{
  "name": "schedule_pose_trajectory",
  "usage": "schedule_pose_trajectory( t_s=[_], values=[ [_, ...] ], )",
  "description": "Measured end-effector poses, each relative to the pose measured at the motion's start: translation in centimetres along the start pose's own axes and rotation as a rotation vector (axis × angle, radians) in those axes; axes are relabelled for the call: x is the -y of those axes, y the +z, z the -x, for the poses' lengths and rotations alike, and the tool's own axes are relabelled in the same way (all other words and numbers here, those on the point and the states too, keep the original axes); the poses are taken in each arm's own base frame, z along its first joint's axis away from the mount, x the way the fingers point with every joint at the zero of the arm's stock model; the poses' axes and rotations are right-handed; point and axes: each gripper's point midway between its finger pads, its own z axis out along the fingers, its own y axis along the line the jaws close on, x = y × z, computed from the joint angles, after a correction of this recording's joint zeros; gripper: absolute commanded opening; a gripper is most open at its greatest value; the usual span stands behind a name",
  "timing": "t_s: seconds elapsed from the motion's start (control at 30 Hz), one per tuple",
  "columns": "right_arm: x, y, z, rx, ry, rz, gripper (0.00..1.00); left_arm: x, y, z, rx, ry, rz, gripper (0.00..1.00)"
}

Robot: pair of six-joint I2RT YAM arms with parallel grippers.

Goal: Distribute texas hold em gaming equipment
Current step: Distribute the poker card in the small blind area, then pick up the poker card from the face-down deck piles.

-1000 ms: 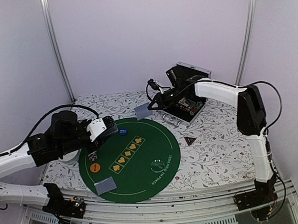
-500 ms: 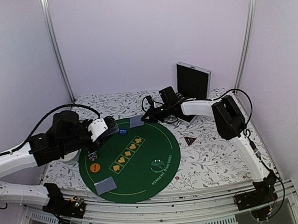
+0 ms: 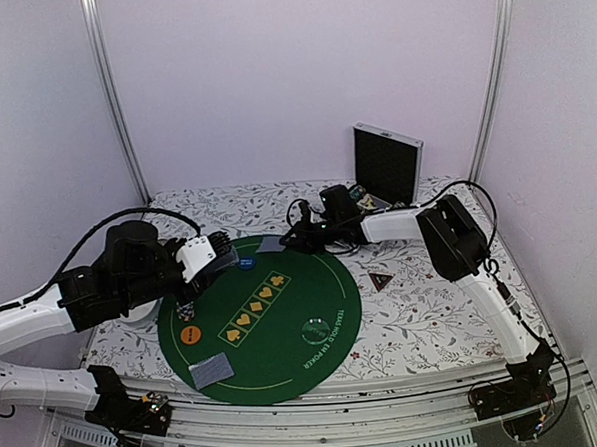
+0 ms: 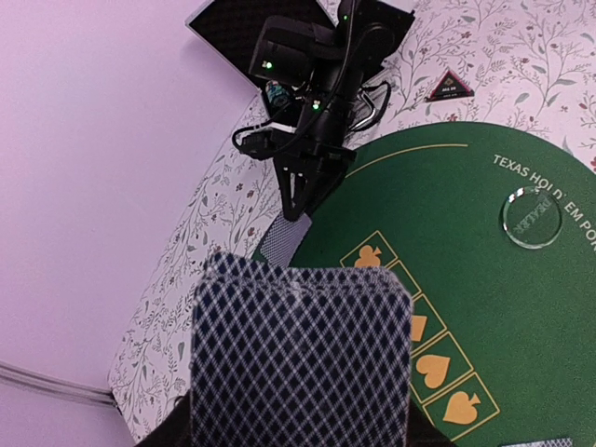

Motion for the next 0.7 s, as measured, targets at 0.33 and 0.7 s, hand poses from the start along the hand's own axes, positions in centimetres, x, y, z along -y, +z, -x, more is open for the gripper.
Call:
schedule_pose_trajectory(
  t_s=[0.33,0.7],
  values=[
    [-0.6,-3.2,0.0,0.069,-0.040,-0.139,0.99,0.0,0.0,0.0,0.001,0.000,-0.002,0.45],
    [-17.2,-11.2,1.4,0.240,-0.521,-0.164,0.99,0.3,0.0,0.2,0.012,0.003,-0.018,0.44]
  ],
)
